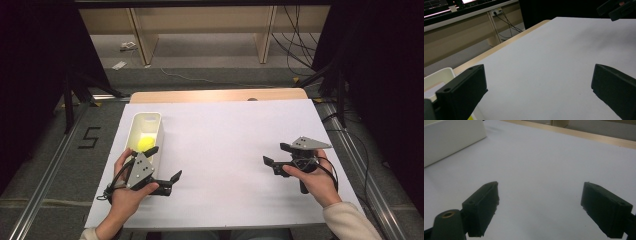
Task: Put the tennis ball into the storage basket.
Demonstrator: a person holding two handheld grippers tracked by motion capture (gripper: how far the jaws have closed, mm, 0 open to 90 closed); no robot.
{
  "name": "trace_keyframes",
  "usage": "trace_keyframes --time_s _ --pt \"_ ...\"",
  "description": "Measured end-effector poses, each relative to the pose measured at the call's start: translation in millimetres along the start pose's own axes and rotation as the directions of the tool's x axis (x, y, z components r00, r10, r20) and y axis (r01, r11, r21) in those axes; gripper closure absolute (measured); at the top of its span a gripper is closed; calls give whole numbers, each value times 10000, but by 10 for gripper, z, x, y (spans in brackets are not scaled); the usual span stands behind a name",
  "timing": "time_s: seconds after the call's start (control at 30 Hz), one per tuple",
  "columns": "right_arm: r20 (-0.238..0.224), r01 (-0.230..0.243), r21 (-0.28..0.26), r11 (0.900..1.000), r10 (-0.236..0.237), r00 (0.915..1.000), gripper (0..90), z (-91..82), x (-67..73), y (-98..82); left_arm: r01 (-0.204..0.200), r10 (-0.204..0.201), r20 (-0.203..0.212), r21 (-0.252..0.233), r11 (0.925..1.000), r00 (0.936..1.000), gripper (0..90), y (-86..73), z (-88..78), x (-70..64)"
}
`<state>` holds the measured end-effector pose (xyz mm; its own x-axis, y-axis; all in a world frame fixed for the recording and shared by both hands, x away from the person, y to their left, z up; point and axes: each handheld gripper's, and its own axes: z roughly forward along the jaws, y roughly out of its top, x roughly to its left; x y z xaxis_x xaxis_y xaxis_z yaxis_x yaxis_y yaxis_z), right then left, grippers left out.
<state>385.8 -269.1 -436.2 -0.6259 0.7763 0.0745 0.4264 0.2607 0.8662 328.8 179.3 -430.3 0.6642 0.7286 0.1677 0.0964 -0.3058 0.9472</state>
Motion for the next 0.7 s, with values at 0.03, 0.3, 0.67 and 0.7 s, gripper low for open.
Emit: trace_keyframes --time_s 0.03,0.3,0.67,0.7 --pt "-17 -1 23 10000 1 10000 157 -6 0 -9 7 -7 5 2 10000 10000 0 -1 0 0" --pt "9 -51 5 10000 51 10000 158 -65 9 -64 93 -93 16 -16 10000 10000 0 -2 -5 0" --pt "93 -60 -321 9995 63 9999 154 -152 -1 -81 65 -65 78 -27 10000 9999 0 -1 -1 -6" --pt "89 -110 -310 9995 113 9999 154 -154 -5 -85 53 -53 86 -13 10000 9999 0 -1 2 -5"
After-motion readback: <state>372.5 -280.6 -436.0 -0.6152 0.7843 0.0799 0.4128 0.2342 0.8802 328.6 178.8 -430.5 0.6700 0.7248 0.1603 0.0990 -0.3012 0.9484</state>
